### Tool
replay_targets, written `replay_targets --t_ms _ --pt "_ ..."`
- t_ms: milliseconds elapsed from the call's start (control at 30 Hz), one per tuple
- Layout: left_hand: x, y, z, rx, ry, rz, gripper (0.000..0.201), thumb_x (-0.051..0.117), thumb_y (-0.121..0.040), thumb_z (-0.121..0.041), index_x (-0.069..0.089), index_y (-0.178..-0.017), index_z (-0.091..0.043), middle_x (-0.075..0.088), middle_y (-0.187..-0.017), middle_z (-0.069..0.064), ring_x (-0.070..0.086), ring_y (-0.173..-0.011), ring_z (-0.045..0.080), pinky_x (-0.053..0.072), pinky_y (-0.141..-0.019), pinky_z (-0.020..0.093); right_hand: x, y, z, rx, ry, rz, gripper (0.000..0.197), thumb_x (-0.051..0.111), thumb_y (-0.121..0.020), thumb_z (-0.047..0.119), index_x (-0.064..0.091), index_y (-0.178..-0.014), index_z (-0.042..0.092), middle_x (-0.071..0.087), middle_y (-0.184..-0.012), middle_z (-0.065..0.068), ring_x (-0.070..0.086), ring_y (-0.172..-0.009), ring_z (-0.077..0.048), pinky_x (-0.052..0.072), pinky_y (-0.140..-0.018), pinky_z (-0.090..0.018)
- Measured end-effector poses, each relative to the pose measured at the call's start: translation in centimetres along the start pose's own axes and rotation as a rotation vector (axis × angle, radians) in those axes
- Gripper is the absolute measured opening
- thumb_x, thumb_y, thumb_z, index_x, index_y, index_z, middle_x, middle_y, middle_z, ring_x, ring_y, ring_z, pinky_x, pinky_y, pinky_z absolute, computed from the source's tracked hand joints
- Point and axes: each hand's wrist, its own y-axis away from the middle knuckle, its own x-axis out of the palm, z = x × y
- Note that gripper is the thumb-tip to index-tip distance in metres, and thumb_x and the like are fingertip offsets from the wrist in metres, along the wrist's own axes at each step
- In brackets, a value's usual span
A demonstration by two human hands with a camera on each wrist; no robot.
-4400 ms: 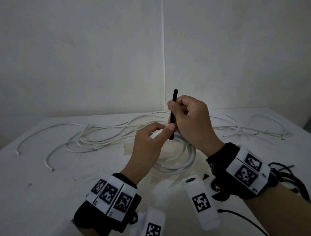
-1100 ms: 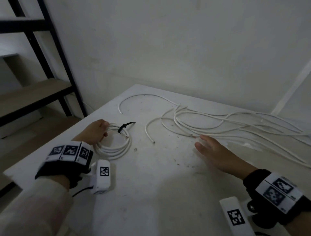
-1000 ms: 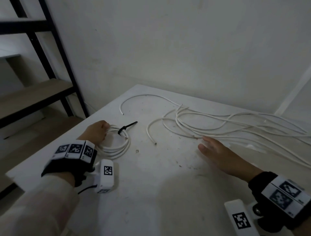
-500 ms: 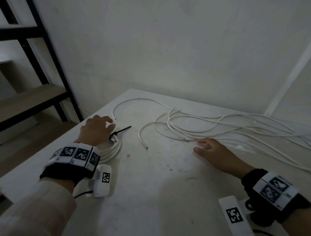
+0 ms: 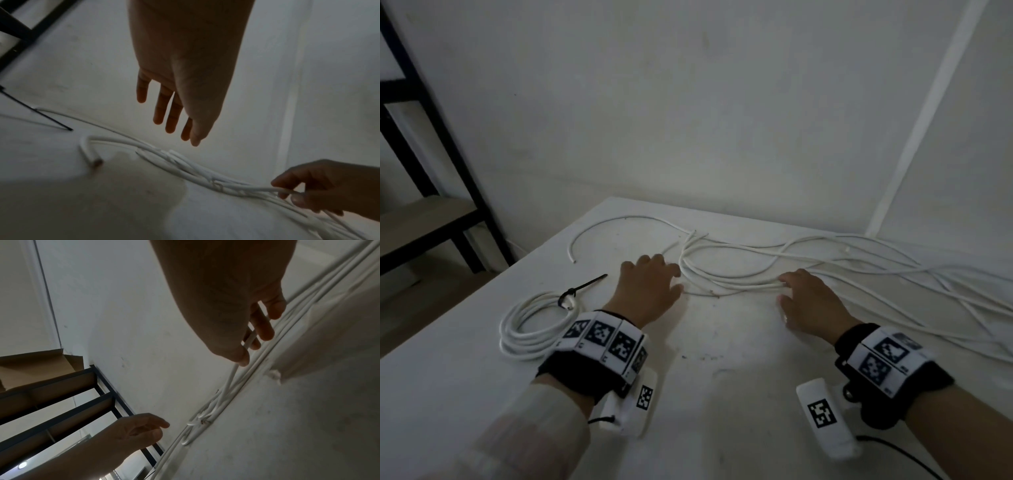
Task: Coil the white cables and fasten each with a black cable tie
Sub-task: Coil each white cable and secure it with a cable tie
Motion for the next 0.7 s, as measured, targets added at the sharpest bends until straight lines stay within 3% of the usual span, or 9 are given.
replay_targets --t_ms 133,300,433,600,700 --pt "0.2 -0.3 -2.5 0.069 -0.044 0.019 0.043 0.038 -0.096 -0.039 0.038 -0.135 -0.022 0.043 -0.135 0.005 0.041 -0.124 0.024 0.033 -0.098 0.038 -0.6 0.5 -0.1 -0.023 -0.023 -0.043 0.028 0.046 -0.092 0.015 0.056 -0.118 0.010 0.052 -0.118 -0.008 0.050 -0.111 -0.023 0.039 -0.087 -0.030" --pt "0.4 -0.1 -5.4 0.100 -0.106 0.036 0.046 0.039 -0.096 -0.032 0.030 -0.139 -0.017 0.038 -0.137 0.008 0.038 -0.125 0.027 0.033 -0.097 0.039 -1.3 1.8 0.0 -0.079 -0.033 -0.102 0.017 0.047 -0.092 0.019 0.061 -0.102 0.014 0.058 -0.106 -0.004 0.052 -0.097 -0.020 0.032 -0.073 -0.025" --pt "0.7 -0.2 -7.7 0.098 -0.040 -0.014 0.046 0.036 -0.095 -0.018 0.027 -0.140 -0.016 0.040 -0.135 0.008 0.041 -0.121 0.027 0.035 -0.093 0.038 -1.7 3.0 -0.2 -0.121 -0.046 -0.114 0.017 0.048 -0.093 0.022 0.060 -0.101 0.015 0.058 -0.106 -0.002 0.054 -0.096 -0.019 0.034 -0.073 -0.025" --pt "1.2 -0.3 -7.5 0.017 0.004 0.035 0.053 0.037 -0.094 -0.016 0.020 -0.143 -0.016 0.034 -0.139 0.009 0.038 -0.124 0.027 0.036 -0.097 0.040 -2.7 3.8 -0.5 -0.140 -0.084 -0.158 0.016 0.050 -0.094 0.021 0.061 -0.102 0.013 0.059 -0.105 -0.001 0.053 -0.099 -0.018 0.032 -0.072 -0.024" --pt "1.4 -0.4 -7.0 0.009 -0.021 0.089 0.055 0.041 -0.094 -0.022 0.021 -0.145 -0.024 0.030 -0.141 0.009 0.035 -0.127 0.027 0.035 -0.099 0.041 -3.3 4.3 -0.5 -0.157 -0.092 -0.187 0.016 0.051 -0.093 0.023 0.061 -0.102 0.014 0.060 -0.103 0.001 0.054 -0.097 -0.016 0.031 -0.071 -0.023"
